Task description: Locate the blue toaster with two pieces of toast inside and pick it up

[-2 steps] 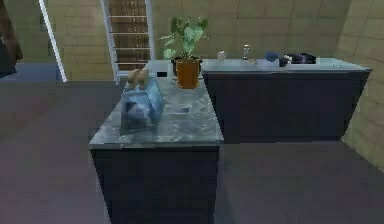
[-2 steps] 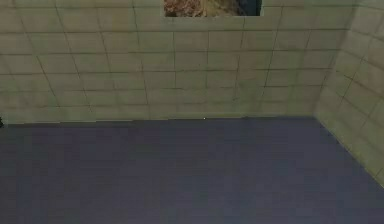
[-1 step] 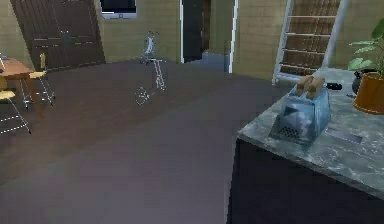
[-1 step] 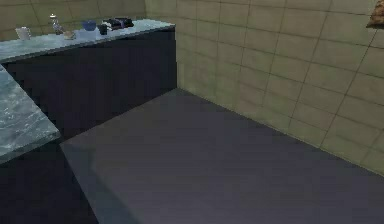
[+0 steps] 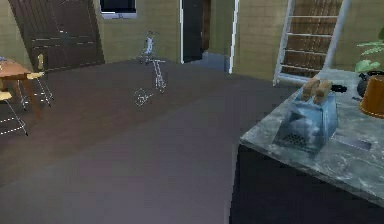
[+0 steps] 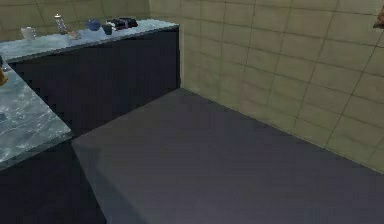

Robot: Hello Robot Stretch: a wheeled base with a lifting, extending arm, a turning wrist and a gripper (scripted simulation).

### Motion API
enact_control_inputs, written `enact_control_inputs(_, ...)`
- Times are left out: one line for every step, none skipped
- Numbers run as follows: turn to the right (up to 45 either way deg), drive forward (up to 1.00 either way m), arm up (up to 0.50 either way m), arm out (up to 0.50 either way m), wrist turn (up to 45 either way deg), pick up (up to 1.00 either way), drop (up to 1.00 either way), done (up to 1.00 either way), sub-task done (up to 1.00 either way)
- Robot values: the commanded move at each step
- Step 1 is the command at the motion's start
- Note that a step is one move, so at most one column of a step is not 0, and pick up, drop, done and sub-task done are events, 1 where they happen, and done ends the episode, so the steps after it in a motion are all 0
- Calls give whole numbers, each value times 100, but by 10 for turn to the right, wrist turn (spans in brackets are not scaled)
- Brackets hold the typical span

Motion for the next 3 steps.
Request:
enact_control_inputs(-450, 0, 0, 0, 0, 0, 0, 0, 0)
enact_control_inputs(-120, 0, 0, 0, 0, 0, 0, 0, 0)
enact_control_inputs(0, 0, 50, 0, 0, 0, 0, 0, 0)
